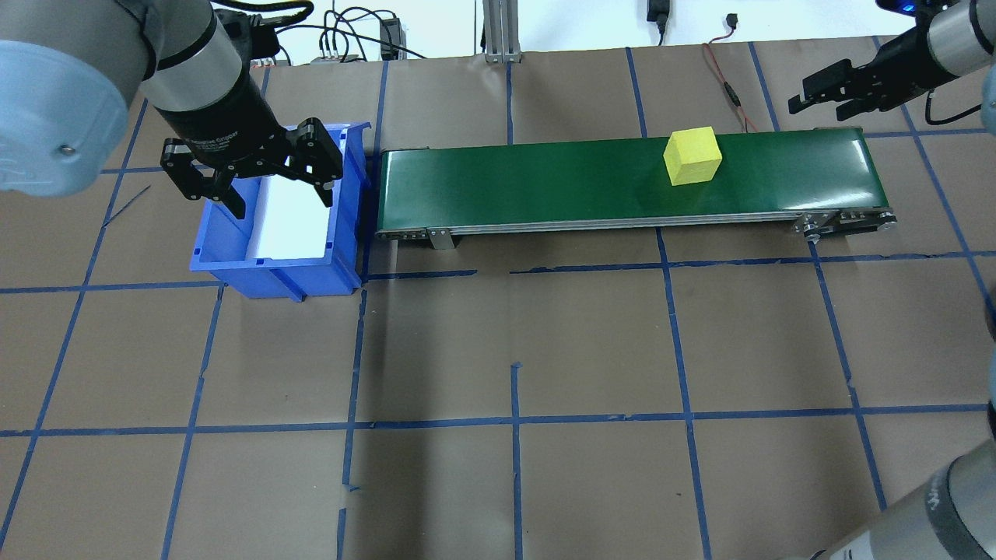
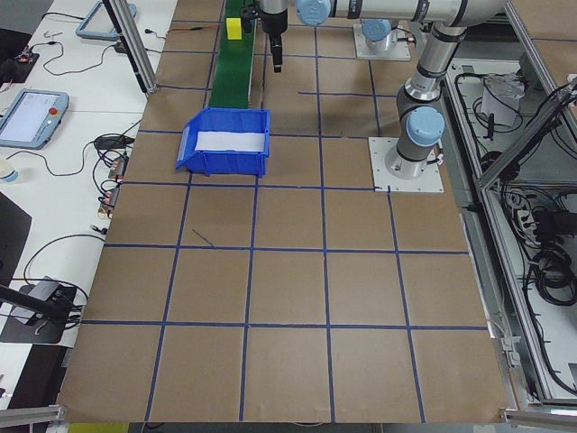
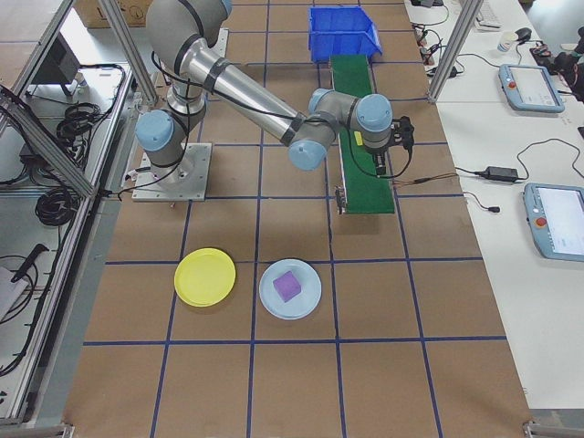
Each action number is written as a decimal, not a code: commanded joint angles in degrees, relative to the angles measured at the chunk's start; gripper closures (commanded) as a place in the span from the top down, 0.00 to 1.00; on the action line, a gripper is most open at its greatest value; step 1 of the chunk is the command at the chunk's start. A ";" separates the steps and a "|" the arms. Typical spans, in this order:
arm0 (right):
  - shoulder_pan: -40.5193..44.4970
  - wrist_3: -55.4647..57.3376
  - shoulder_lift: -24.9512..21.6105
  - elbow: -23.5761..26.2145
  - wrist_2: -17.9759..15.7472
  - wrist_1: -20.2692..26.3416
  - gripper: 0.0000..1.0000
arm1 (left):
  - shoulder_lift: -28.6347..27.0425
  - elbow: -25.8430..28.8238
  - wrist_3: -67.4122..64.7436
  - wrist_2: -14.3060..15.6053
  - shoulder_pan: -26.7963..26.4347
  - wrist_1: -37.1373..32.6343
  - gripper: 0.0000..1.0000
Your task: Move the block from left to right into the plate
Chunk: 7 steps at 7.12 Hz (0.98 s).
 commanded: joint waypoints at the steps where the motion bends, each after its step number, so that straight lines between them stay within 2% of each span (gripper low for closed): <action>1: 1.60 3.85 0.96 0.14 1.66 -2.69 0.99 | 0.00 -0.02 -0.02 0.00 -0.03 0.00 1.00; 2: 2.57 3.32 1.57 0.75 -2.19 -2.70 0.99 | 0.00 -0.02 0.06 0.00 0.05 0.00 1.00; 7: 3.81 4.11 2.90 1.11 -2.58 -2.79 0.98 | -0.17 -0.19 -0.11 0.00 -0.03 0.00 1.00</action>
